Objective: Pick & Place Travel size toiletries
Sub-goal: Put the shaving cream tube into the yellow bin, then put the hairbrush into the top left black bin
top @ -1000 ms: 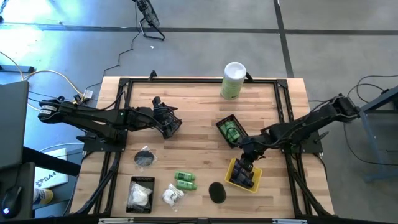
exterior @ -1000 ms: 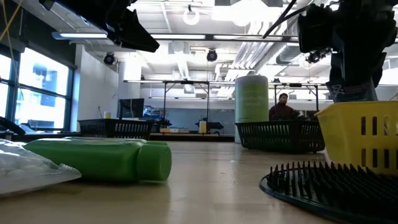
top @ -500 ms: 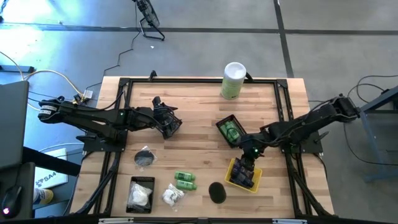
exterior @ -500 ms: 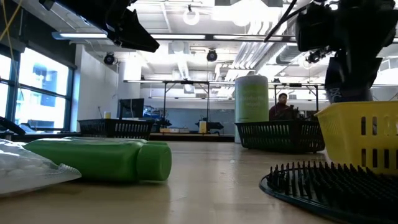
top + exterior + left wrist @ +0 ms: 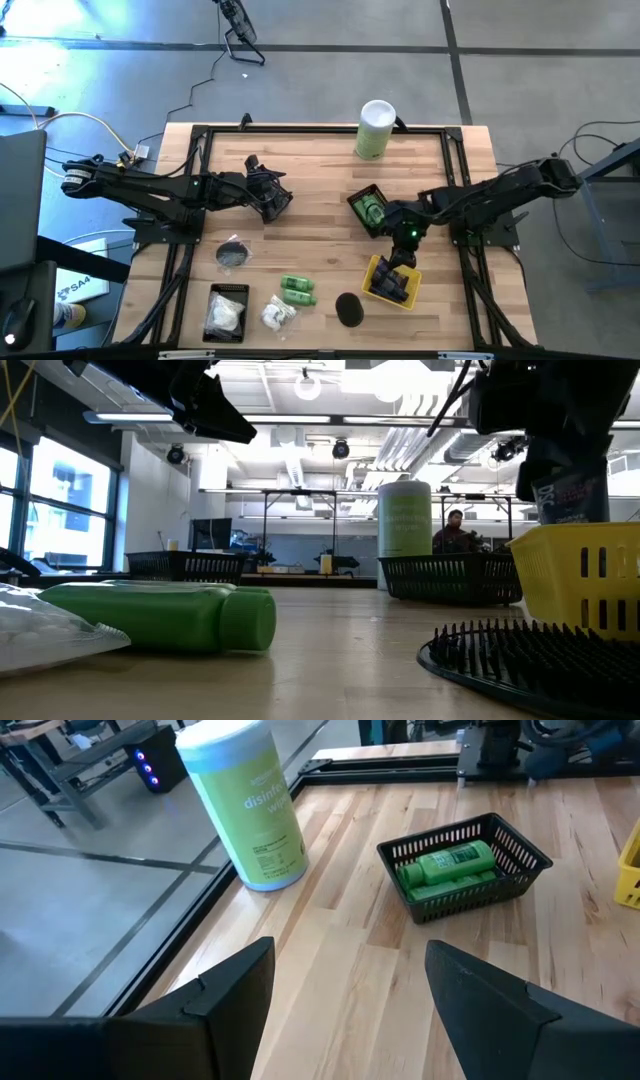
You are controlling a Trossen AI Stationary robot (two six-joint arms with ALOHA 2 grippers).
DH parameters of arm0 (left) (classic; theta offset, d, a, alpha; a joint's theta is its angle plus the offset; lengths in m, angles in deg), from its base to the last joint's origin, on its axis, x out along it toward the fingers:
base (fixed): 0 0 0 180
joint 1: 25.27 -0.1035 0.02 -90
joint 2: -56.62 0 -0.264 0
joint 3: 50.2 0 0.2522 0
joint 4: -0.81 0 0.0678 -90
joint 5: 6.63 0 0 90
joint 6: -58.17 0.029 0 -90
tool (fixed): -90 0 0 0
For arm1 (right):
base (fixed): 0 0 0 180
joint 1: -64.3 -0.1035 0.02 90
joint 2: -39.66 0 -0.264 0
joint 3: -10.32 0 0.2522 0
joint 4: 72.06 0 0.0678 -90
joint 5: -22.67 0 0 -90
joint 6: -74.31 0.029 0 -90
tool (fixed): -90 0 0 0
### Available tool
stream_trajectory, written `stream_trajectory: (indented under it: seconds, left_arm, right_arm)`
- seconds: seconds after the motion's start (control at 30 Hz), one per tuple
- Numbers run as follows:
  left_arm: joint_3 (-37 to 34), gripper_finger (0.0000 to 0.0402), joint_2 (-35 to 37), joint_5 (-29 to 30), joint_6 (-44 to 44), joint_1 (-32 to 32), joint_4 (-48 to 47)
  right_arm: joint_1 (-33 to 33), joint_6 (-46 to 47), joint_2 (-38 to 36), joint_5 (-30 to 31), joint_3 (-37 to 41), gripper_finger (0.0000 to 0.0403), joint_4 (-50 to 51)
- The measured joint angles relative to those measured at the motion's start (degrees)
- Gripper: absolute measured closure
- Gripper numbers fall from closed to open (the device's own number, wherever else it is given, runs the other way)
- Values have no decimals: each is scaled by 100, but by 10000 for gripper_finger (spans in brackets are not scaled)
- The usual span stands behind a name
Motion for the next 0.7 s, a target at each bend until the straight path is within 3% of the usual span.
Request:
stream_trajectory:
  seconds: [0.33, 0.57, 0.7]
  left_arm:
    - [0, 148, 0, -2, 0, -2, 2]
    - [0, 148, 0, -17, -20, 0, 5]
    - [0, 148, 0, -20, -34, 0, 6]
  right_arm:
    - [512, -762, -160, -1243, 0, 302, 55]
    - [844, -1378, -237, -1252, 0, 302, -128]
    - [1020, -1663, -232, -909, 0, 302, -408]
